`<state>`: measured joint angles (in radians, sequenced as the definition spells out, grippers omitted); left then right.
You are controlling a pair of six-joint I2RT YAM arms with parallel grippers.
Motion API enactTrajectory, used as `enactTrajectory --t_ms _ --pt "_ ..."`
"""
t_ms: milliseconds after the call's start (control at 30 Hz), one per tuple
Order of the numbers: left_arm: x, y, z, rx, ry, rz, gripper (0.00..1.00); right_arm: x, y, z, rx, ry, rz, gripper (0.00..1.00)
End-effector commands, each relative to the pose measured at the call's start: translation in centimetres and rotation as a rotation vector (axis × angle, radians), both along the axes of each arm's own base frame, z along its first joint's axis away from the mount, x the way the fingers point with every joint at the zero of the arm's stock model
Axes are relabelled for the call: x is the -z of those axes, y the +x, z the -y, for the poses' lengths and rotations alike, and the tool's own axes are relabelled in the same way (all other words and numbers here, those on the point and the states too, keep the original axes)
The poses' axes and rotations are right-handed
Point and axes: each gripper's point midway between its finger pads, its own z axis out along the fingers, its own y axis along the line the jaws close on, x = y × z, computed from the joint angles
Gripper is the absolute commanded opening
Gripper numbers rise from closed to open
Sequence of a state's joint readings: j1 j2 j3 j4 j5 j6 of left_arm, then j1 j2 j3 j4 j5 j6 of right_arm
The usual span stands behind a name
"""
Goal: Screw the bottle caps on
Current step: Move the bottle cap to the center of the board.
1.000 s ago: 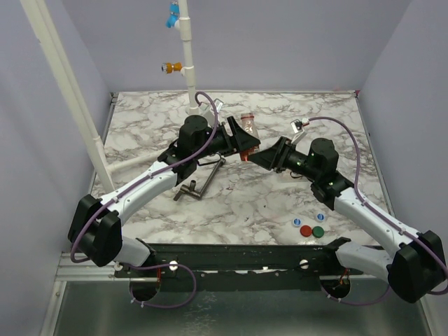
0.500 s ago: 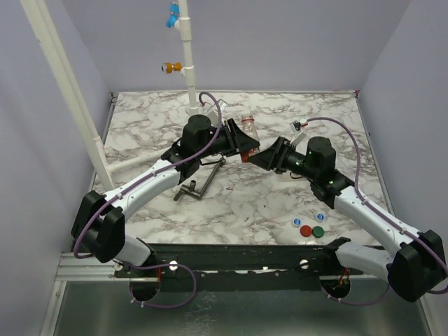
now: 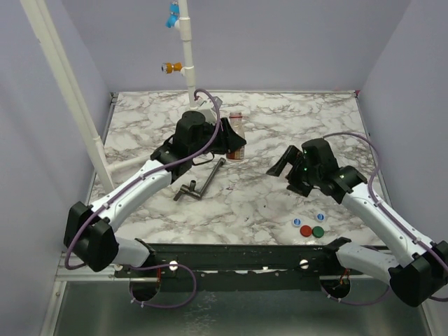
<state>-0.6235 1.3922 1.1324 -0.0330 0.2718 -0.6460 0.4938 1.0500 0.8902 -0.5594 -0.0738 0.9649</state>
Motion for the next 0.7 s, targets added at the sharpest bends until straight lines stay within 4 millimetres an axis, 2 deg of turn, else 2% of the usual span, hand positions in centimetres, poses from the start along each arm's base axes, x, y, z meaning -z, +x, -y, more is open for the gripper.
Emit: enactTrajectory --t_ms 0,133,267,400,667 --pt "-1.1 -0.5 -3.1 -0.026 0.147 0.164 0.00 5.5 -6.0 7.1 0.299 -0.269 -0.377 1.00" --pt "-1.3 -1.3 -3.7 -0.016 0.159 0.190 0.00 7.3 -9.5 9.7 0.460 -0.369 -0.569 1.00" --pt "-1.1 -1.6 -4.2 -0.023 0.167 0.193 0.00 8.9 -12.2 10.3 0.546 -0.397 -0.720 1.00" --pt "-0.9 -2.0 -4.4 -0.017 0.169 0.197 0.00 10.3 -12.5 9.5 0.582 -0.303 -0.721 1.00" --pt "-1.3 -2.3 -4.7 -0.017 0.174 0.219 0.00 12.5 -13.3 10.3 0.689 -0.300 -0.749 1.00"
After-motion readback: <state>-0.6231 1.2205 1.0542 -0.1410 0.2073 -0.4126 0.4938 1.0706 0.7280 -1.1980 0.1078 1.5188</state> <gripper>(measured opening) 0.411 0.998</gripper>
